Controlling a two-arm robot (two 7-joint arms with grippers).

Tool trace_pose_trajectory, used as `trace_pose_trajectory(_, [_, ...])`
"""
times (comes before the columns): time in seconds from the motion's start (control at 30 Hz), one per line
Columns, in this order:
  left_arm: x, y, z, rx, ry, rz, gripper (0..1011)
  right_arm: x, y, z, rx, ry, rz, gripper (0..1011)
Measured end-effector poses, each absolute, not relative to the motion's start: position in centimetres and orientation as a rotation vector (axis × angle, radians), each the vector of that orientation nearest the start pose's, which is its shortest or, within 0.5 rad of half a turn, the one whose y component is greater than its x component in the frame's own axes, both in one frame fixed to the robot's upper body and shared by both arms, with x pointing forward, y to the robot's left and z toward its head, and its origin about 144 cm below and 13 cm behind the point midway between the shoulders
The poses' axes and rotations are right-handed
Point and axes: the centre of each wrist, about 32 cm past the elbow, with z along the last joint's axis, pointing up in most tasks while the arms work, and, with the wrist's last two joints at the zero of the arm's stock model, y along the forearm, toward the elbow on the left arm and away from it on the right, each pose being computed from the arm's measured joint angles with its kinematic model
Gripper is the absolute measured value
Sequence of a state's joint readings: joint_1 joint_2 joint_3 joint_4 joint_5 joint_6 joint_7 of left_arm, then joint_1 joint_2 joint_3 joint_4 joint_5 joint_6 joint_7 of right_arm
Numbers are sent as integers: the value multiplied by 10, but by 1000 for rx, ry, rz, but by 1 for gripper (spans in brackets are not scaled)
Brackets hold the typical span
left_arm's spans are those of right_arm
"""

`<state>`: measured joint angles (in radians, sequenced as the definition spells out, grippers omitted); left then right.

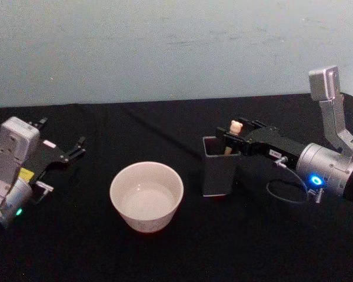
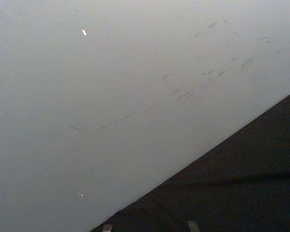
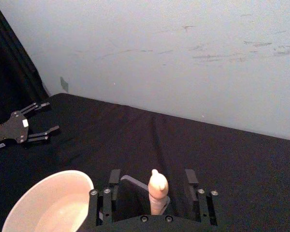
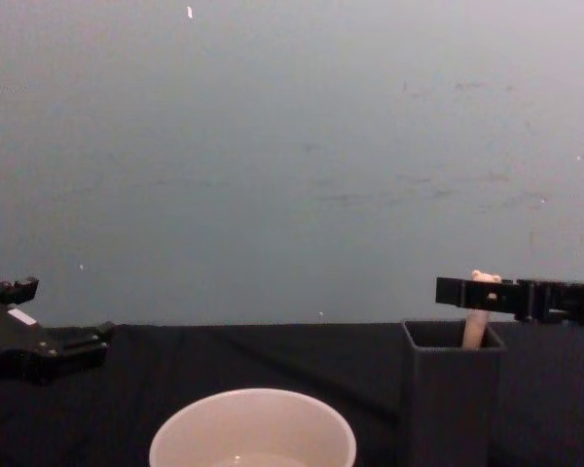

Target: Pick up the stirring spoon with one hand, stir inside the cup, then place it back in its original position.

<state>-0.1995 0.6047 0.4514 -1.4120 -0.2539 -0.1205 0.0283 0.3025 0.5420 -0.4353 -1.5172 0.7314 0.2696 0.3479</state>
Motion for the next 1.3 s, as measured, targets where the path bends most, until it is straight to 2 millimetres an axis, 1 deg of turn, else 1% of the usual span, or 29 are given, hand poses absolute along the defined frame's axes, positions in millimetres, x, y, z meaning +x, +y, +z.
trace_pose_trajectory(0.03, [489,310,1140,304,-285,1248,1001,516,-272,1201,-93,272,-860,815])
trace_pose_trajectory(0.07, [489,310,1140,304,-285,1248,1001,516,-272,1201,-93,272,-860,868])
trace_pose_trajectory(0.13, [489,310,1140,304,-285,1248,1001,516,-272,1201,-93,272,-860,900])
trace_pose_trajectory(0.17, [489,310,1140,304,-285,1248,1002,516,-272,1200,-88,263,-860,947])
trace_pose_trajectory(0.27, [489,310,1140,304,-285,1248,1002,515,-271,1200,-77,245,-865,1002])
trace_pose_trajectory(0.47, [489,310,1140,304,-285,1248,1002,515,-268,1207,12,179,-931,1002])
trace_pose_trajectory(0.57, [489,310,1140,304,-285,1248,1002,515,-264,1211,81,117,-1027,1002])
trace_pose_trajectory(0.73, [489,310,1140,305,-285,1248,1001,516,-259,1209,96,22,-1183,1003])
trace_pose_trajectory(0.77, [489,310,1140,305,-285,1248,1001,517,-259,1206,71,10,-1234,1003])
trace_pose_trajectory(0.9, [489,310,1140,304,-285,1248,1001,518,-259,1197,5,-11,-1307,1003])
trace_pose_trajectory(1.0, [489,310,1140,305,-285,1248,1001,515,-259,1181,-74,-41,-1344,1003])
trace_pose_trajectory(1.03, [489,310,1140,304,-285,1248,1001,512,-258,1173,-113,-58,-1351,1003])
trace_pose_trajectory(1.1, [489,310,1140,305,-285,1248,1001,507,-257,1162,-156,-77,-1354,1003])
trace_pose_trajectory(1.13, [489,310,1140,304,-285,1248,1002,501,-256,1153,-196,-91,-1354,1003])
trace_pose_trajectory(1.2, [489,310,1140,304,-285,1248,1002,494,-256,1144,-230,-95,-1350,1003])
trace_pose_trajectory(1.23, [489,310,1140,304,-285,1248,1002,489,-255,1137,-259,-92,-1346,1003])
trace_pose_trajectory(1.3, [489,310,1140,304,-285,1248,1001,485,-254,1132,-280,-85,-1343,1003])
